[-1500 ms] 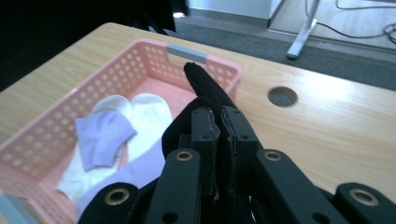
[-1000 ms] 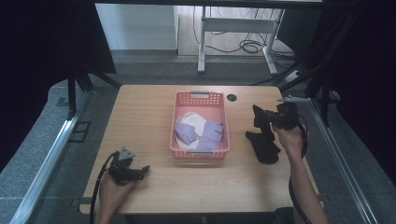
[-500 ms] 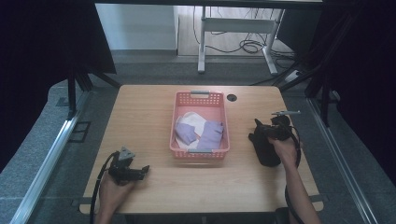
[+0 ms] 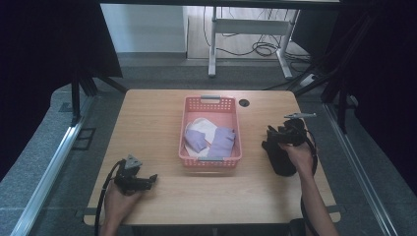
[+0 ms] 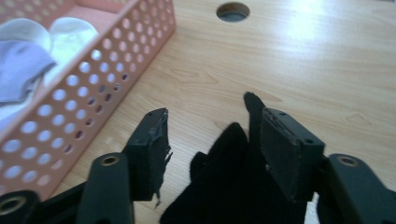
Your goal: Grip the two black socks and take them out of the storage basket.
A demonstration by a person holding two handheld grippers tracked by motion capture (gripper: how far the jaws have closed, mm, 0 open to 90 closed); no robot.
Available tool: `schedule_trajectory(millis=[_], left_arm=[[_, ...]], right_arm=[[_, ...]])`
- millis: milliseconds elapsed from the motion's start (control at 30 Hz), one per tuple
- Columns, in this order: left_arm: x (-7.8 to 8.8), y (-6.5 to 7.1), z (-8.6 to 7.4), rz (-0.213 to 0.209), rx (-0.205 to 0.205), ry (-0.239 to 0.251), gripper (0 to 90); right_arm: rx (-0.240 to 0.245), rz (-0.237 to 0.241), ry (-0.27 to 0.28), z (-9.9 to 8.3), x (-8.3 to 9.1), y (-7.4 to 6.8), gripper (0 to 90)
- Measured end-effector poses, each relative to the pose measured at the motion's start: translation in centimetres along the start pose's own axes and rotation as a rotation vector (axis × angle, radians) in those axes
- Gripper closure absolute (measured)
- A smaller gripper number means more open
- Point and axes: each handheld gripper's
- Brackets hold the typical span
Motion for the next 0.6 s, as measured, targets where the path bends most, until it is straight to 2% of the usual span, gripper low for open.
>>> schedule_trajectory(millis=[333,600], left_arm=[[0.0,0.0,0.0,0.000,0.000,0.000,12.7],[0.0,0.0,0.0,0.000,0.000,-0.001,12.7]], right_arm=[[0.049,0.047,0.028,0.1,1.8,-2.3,34.3],[0.076,0.097,0.045,-0.5,2.2,-4.2,27.8]])
Point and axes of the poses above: each handheld gripper's, and its own axes: x roughly backward along the jaws, z roughly out of its top, y roughly to its right, and after that the axes turned 7 degrees about x, right-handed
